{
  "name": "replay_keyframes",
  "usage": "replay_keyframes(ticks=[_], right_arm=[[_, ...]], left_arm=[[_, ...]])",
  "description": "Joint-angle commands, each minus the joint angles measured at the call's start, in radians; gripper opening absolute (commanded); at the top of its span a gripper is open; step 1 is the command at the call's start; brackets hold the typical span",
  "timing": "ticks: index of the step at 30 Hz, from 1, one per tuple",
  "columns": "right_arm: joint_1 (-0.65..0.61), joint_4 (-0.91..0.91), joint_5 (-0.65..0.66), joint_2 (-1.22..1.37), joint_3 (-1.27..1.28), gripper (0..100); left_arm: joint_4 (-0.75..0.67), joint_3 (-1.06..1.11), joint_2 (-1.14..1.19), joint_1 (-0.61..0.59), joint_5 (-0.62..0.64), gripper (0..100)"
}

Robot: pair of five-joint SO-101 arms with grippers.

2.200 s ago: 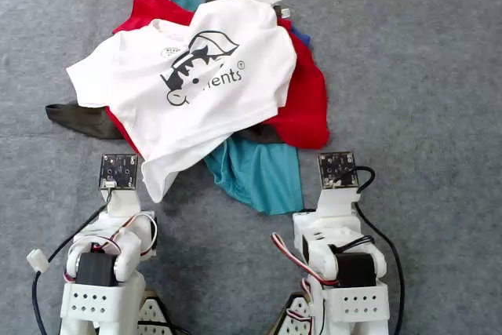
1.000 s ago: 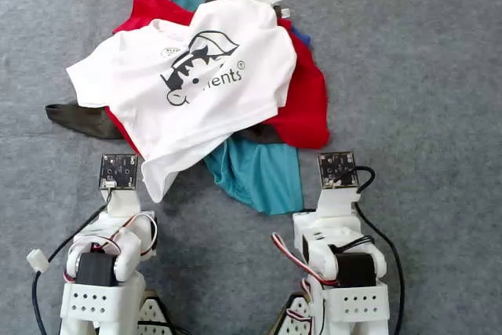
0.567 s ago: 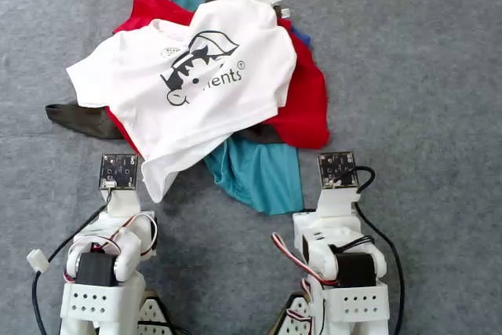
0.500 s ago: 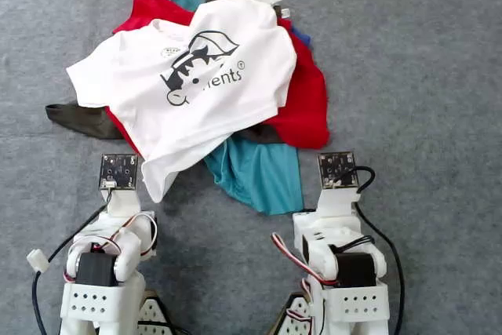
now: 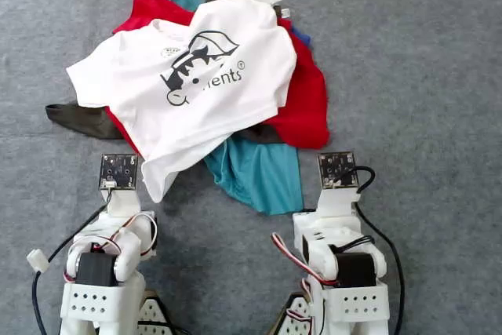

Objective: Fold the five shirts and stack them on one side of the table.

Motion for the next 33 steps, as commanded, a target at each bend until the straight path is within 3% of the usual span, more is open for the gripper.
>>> replay_keyframes(ticks=[1, 17, 22, 24, 28, 33], right_arm=[[0.006, -0.012, 0.008, -0.081, -0.005, 1.5], [0.006, -0.012, 0.008, -0.081, -0.005, 1.5], [0.006, -0.012, 0.008, -0.081, -0.005, 1.5], [0.006, -0.012, 0.008, -0.081, -0.005, 1.5], [0.006, -0.012, 0.008, -0.081, -0.005, 1.5], [0.006, -0.012, 0.008, -0.081, -0.005, 1.5]], left_arm=[[0.015, 0.012, -0.003, 0.002, -0.002, 3], [0.005, 0.004, -0.006, -0.004, -0.008, 3], [-0.06, 0.001, -0.006, -0.007, -0.021, 3], [-0.112, -0.025, -0.006, -0.058, -0.083, 3], [-0.282, -0.173, 0.005, -0.239, -0.354, 6], [-0.37, -0.404, 0.081, -0.367, -0.466, 6]])
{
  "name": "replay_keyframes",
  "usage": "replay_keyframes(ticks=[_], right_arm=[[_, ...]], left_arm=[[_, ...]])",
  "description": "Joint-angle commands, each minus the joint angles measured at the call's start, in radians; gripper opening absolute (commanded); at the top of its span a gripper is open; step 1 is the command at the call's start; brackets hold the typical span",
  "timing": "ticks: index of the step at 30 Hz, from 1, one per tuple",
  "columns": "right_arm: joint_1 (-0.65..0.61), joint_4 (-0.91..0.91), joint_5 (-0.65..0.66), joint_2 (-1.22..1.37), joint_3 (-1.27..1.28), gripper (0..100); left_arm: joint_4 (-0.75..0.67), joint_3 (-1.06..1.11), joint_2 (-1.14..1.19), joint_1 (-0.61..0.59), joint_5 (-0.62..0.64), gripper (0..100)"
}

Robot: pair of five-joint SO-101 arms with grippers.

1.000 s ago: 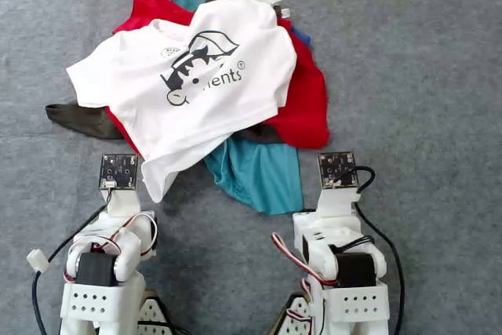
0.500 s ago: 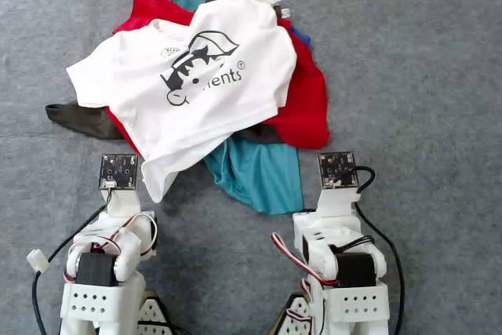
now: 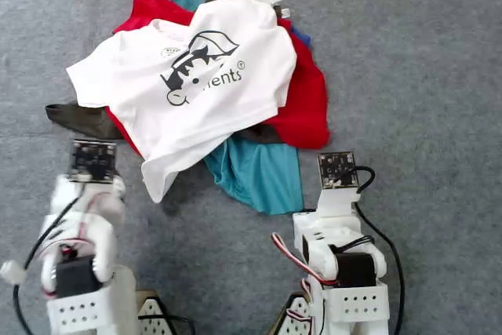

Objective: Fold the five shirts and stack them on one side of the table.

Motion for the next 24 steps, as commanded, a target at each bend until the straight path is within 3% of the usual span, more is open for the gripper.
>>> replay_keyframes(ticks=[1, 4, 8, 13, 16, 20, 24], right_arm=[[0.006, -0.012, 0.008, -0.081, -0.005, 1.5], [0.006, -0.012, 0.008, -0.081, -0.005, 1.5], [0.006, -0.012, 0.008, -0.081, -0.005, 1.5], [0.006, -0.012, 0.008, -0.081, -0.005, 1.5], [0.006, -0.012, 0.008, -0.081, -0.005, 1.5], [0.006, -0.012, 0.008, -0.081, -0.005, 1.5], [0.006, -0.012, 0.008, -0.081, -0.005, 1.5]], left_arm=[[-0.06, -0.214, 0.1, -0.084, -0.052, 6], [0.018, -0.409, 0.308, -0.099, -0.037, 6], [0.215, -0.739, 0.692, -0.082, 0.075, 6], [0.44, -1.035, 1.065, 0.105, 0.097, 7], [0.448, -1.132, 1.224, 0.193, 0.172, 17], [0.45, -1.233, 1.422, 0.226, 0.473, 35], [0.44, -1.317, 1.643, 0.292, 0.542, 37]])
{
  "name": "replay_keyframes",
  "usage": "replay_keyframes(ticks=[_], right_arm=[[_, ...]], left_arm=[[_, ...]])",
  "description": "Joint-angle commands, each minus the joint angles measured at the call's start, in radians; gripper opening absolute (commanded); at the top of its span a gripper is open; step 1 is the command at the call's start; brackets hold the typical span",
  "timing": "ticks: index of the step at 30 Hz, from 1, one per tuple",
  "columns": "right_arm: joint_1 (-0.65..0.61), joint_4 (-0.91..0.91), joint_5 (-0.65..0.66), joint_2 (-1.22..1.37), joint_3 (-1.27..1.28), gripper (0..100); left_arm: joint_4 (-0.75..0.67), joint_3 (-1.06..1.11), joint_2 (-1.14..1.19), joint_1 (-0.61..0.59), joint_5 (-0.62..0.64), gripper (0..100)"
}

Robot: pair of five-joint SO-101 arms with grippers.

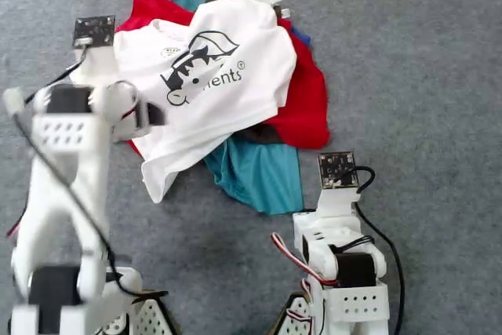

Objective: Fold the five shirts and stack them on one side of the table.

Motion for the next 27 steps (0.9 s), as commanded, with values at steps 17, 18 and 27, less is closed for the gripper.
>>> replay_keyframes(ticks=[17, 18, 27], right_arm=[[0.006, -0.012, 0.008, -0.081, -0.005, 1.5], [0.006, -0.012, 0.008, -0.081, -0.005, 1.5], [0.006, -0.012, 0.008, -0.081, -0.005, 1.5]], left_arm=[[-0.077, -0.386, 0.574, 0.084, 0.083, 3], [-0.066, -0.383, 0.575, 0.084, 0.083, 3], [0.061, -0.381, 0.577, 0.085, -0.002, 3]])
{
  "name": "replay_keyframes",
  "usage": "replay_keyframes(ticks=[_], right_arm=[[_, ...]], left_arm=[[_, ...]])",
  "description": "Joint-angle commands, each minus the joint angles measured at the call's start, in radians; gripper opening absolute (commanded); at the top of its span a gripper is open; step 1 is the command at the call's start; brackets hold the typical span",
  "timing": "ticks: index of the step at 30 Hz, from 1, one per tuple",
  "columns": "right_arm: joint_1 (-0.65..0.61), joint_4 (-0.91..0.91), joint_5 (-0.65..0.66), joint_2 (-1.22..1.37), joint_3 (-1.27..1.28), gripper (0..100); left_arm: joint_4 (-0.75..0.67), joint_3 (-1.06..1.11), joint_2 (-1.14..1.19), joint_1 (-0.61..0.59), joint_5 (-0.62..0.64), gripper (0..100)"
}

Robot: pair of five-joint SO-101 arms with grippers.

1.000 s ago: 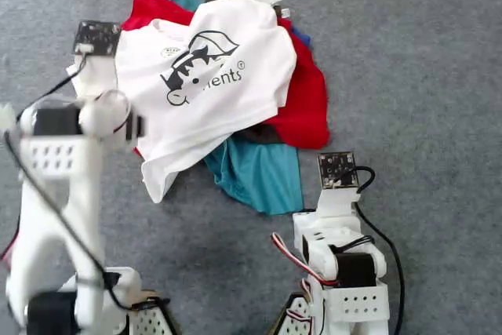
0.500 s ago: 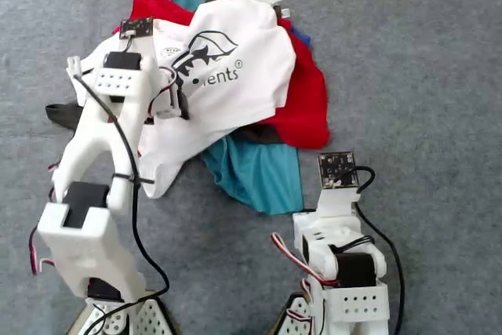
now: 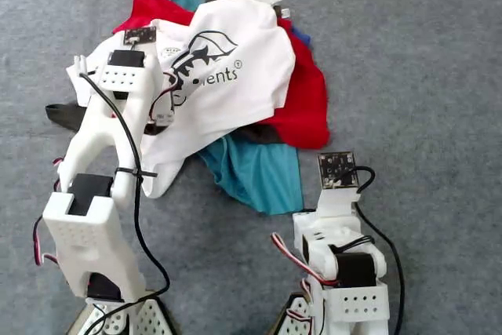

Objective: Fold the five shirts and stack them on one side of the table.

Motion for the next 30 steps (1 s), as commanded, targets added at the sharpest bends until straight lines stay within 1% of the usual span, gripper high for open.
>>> replay_keyframes(ticks=[1, 7, 13, 17, 20, 23, 26, 28, 30], right_arm=[[0.006, -0.012, 0.008, -0.081, -0.005, 1.5], [0.006, -0.012, 0.008, -0.081, -0.005, 1.5], [0.006, -0.012, 0.008, -0.081, -0.005, 1.5], [0.006, -0.012, 0.008, -0.081, -0.005, 1.5], [0.006, -0.012, 0.008, -0.081, -0.005, 1.5], [0.006, -0.012, 0.008, -0.081, -0.005, 1.5], [0.006, -0.012, 0.008, -0.081, -0.005, 1.5], [0.006, -0.012, 0.008, -0.081, -0.005, 1.5], [0.006, -0.012, 0.008, -0.081, -0.005, 1.5]], left_arm=[[0.023, -0.031, -0.009, 0.015, -0.058, 3], [0.106, -0.061, -0.043, 0.015, -0.069, 3], [0.109, 0.002, -0.175, 0.035, -0.078, 3], [0.109, 0.153, -0.354, 0.122, -0.18, 3], [0.112, 0.222, -0.552, 0.189, -0.222, 3], [0.196, 0.228, -0.752, 0.251, -0.262, 3], [0.27, 0.245, -0.859, 0.297, -0.296, 3], [0.273, 0.265, -0.87, 0.277, -0.304, 3], [0.199, 0.294, -0.848, 0.208, -0.299, 3]])
